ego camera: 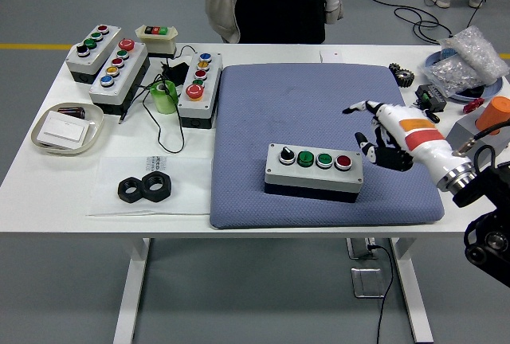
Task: Pick up the button,place it on the desk,press the button,press the button
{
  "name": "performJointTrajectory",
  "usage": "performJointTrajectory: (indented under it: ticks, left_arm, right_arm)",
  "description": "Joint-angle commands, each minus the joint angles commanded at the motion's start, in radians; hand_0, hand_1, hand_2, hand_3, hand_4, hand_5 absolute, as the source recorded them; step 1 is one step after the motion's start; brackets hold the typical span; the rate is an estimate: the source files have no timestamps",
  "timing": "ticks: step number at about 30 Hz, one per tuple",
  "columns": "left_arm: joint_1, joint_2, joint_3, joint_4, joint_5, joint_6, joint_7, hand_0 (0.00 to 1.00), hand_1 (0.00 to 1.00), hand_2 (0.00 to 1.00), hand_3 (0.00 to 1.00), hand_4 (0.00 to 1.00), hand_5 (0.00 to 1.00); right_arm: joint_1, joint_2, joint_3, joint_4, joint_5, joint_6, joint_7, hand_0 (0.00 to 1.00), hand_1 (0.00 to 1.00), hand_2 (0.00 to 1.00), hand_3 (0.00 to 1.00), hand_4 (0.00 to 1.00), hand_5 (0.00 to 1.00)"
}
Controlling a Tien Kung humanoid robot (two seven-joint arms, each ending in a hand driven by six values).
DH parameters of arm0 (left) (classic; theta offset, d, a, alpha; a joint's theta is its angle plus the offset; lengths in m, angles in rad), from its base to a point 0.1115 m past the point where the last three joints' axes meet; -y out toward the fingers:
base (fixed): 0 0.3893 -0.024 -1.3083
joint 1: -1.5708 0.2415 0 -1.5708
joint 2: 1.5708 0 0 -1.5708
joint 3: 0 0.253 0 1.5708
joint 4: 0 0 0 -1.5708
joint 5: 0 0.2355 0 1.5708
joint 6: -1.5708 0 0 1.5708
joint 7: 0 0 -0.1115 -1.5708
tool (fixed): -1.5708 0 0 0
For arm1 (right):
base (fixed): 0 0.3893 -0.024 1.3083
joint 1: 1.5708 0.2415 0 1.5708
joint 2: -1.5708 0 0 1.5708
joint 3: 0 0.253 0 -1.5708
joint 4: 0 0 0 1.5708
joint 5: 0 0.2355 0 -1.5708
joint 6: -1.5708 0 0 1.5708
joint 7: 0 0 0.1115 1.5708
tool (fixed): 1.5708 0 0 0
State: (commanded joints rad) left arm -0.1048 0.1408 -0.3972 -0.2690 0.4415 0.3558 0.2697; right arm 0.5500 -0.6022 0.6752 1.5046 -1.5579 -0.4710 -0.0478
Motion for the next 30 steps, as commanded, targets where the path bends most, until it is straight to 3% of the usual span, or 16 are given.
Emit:
performJointTrajectory:
  ticks: [3,4,10,11,16,17,30]
  left_arm:
    - [-0.001,0.0,0.001,0.0,-0.002,0.0,0.0,0.738,0.774,0.848,0.762,0.526,0.998]
    - [-0.001,0.0,0.001,0.0,-0.002,0.0,0.0,0.738,0.774,0.848,0.762,0.526,0.998]
    - [-0.003,-0.001,0.005,0.0,-0.008,0.001,-0.003,0.738,0.774,0.848,0.762,0.526,0.998]
    - [-0.003,-0.001,0.005,0.0,-0.009,0.001,-0.003,0.738,0.774,0.848,0.762,0.526,0.998]
    - [-0.005,-0.001,0.008,0.001,-0.013,0.001,-0.006,0.738,0.774,0.848,0.762,0.526,0.998]
    - [-0.006,-0.002,0.008,0.001,-0.014,0.001,-0.007,0.738,0.774,0.85,0.762,0.526,0.998]
    - [-0.011,-0.004,0.003,0.005,-0.011,-0.002,-0.009,0.738,0.775,0.85,0.762,0.525,0.998]
  right_arm:
    - [-0.014,0.005,0.091,-0.034,0.124,0.0,0.08,0.707,0.563,0.611,0.916,0.621,0.002]
    - [-0.017,0.007,0.119,-0.052,0.169,0.008,0.107,0.911,0.799,0.843,0.923,0.633,0.002]
    - [-0.032,0.015,0.23,-0.159,0.422,0.014,0.186,0.911,0.799,0.843,0.923,0.633,0.002]
    - [-0.035,0.016,0.241,-0.176,0.461,0.013,0.191,0.911,0.818,0.884,0.9,0.629,0.129]
    - [-0.047,0.021,0.285,-0.252,0.665,0.017,0.207,0.911,0.818,0.884,0.9,0.629,0.129]
    - [-0.054,0.021,0.298,-0.264,0.71,0.015,0.208,0.9,0.814,0.863,0.862,0.624,0.205]
    - [-0.075,0.016,0.328,-0.257,1.253,0.017,0.2,0.9,0.808,0.853,0.85,0.622,0.202]
